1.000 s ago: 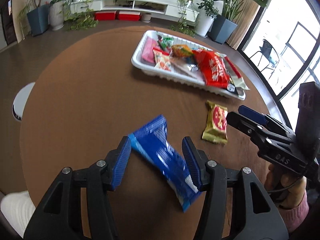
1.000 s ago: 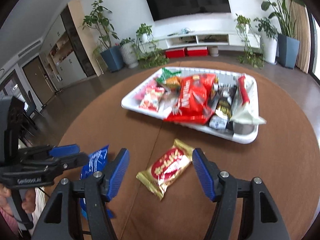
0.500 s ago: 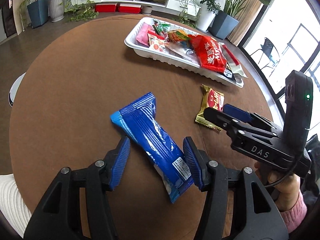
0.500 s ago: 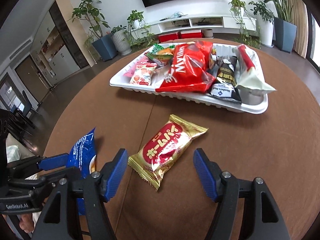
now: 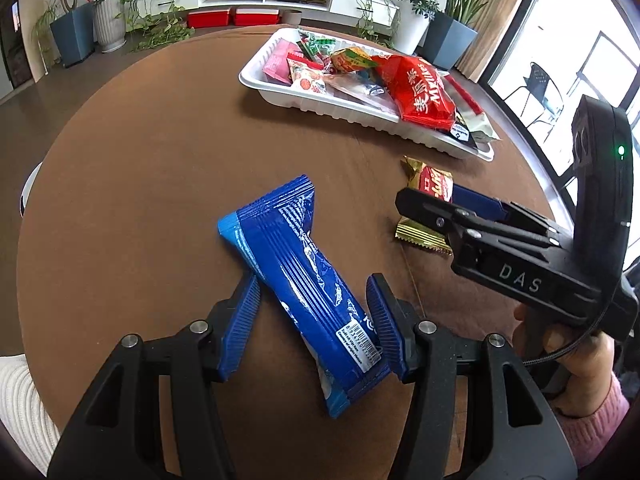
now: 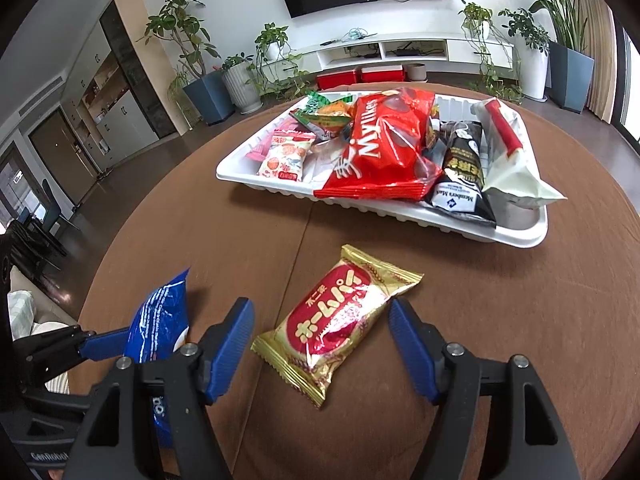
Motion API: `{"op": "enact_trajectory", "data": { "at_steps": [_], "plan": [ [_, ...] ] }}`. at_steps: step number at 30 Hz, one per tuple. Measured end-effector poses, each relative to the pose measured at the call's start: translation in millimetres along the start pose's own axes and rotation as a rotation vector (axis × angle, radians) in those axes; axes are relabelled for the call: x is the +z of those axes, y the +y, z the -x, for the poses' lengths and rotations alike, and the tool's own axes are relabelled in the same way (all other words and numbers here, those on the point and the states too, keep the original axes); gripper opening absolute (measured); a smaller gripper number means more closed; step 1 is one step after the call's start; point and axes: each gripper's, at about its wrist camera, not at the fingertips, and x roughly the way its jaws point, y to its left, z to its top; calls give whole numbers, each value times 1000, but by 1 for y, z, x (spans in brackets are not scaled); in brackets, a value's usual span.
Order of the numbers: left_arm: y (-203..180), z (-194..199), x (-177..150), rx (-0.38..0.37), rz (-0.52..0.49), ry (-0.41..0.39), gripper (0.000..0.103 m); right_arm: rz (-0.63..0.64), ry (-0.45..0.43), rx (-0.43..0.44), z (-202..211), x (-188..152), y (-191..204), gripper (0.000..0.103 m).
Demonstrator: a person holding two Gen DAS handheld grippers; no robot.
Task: Organize snacks
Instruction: 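Move the left gripper over the blue bar while the right approaches the gold Home Pie packet, then close the left gripper on the blue bar while the right grasps the Home Pie packet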
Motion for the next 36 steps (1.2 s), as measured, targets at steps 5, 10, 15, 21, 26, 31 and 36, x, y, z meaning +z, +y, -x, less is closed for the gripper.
{"op": "enact_trajectory", "data": {
  "at_steps": [5,10,15,21,26,31,36],
  "plan": [
    [-1,-7,-1,15,-12,9,53,1,-2,-5,-1,2,-1,73],
    [-3,-10,-2,35,-31,2,53,8,0,-21,-4,6,1,73],
    [-7,-12,-4,56,-57,-9,54,24,6,-34,-6,9,5,73],
    [-10,-14,-5,76,-82,-20,54,51,14,-55,-9,11,7,69],
    [-13,-16,-8,90,-105,-28,53,77,18,-74,-9,9,9,56],
    [-14,-17,-10,104,-127,-40,47,113,25,-80,-9,6,11,34],
    [-9,-16,-9,103,-130,-55,29,116,26,-47,-7,5,9,34]
  ]
}}
